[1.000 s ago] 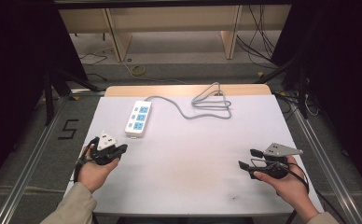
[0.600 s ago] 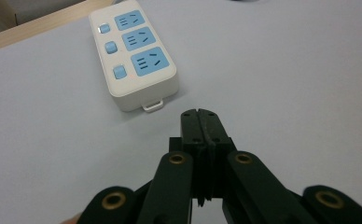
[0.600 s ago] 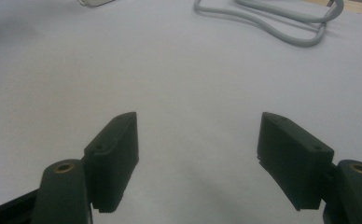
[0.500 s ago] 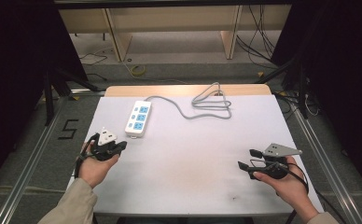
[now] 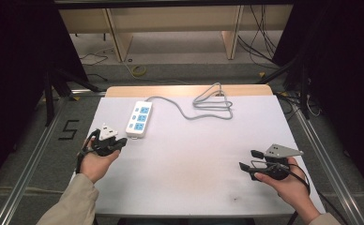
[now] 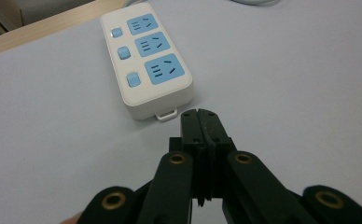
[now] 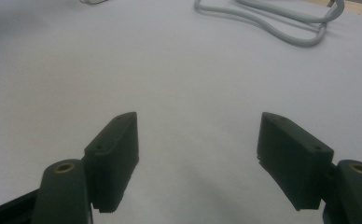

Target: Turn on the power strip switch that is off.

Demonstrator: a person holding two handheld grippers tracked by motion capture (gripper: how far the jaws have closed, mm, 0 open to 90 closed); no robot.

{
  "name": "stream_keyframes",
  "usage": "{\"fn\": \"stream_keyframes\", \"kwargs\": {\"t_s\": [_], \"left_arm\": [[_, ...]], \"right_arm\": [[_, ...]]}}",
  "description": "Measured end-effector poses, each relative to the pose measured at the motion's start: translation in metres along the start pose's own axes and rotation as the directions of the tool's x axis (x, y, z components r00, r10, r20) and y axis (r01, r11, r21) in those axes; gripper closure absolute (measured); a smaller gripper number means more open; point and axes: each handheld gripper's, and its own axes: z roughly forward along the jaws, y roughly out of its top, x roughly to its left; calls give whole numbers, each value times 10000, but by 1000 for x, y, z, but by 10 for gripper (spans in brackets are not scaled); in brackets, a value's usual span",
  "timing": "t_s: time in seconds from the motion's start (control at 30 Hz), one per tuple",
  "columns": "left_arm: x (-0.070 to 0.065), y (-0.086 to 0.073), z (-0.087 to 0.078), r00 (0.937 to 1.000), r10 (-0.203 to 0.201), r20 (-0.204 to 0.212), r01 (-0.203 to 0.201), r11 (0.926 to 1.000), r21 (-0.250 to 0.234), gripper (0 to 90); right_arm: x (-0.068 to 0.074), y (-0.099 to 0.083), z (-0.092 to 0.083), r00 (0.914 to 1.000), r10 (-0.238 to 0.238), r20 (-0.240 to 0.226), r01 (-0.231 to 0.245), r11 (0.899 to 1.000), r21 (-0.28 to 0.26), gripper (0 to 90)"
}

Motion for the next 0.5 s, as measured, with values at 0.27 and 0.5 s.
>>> {"fn": "stream_keyframes", "kwargs": {"t_s": [0.27, 0.5], "left_arm": [[5, 5, 6, 9999, -49, -112, 50, 10000, 70, 898], [7, 10, 13, 9999, -22, -147, 23, 10000, 91, 898]], "right_arm": [[0, 0, 0, 10000, -14, -41, 15, 10000, 51, 300], [0, 0, 2, 10000, 16, -54, -16, 10000, 94, 300]]}}
